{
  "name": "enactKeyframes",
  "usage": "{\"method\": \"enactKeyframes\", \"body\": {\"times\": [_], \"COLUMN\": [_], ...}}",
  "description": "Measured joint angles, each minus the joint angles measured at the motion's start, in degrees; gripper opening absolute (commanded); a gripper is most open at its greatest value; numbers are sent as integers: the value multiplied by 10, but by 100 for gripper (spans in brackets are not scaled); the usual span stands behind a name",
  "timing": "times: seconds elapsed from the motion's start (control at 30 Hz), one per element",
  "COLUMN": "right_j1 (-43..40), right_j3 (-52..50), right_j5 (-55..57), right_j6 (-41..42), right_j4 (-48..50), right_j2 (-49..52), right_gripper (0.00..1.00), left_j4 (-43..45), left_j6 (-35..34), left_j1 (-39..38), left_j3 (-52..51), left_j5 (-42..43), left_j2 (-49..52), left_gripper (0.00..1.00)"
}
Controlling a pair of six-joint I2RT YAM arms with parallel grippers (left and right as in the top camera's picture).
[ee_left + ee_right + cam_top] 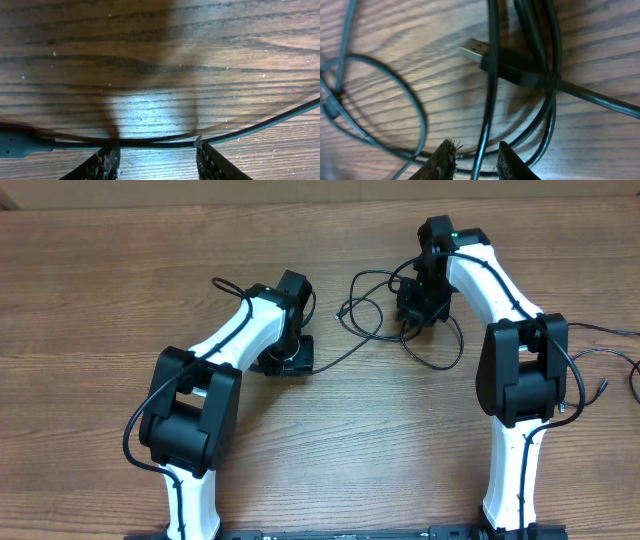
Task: Untangle cables
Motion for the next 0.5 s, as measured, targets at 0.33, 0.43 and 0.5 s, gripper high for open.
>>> {"method": "enactKeyframes", "body": {"times": [0.33,0.43,0.5], "right_j1": [0,-4,-12], "right_j3": [-23,17,68], "right_j5": [-20,-35,-41], "right_j6": [4,-7,-10], "right_j4": [-4,-54,-83], "right_j2": [0,0,0], "right_gripper": [4,4,4], "left_j4": [23,23,23], "left_j6": [0,0,0], "left_j1": [0,0,0], "left_j3": [-26,-26,-26], "left_j5": [-1,-1,-2], "left_j2": [-16,-16,-16], "left_gripper": [50,50,50]}}
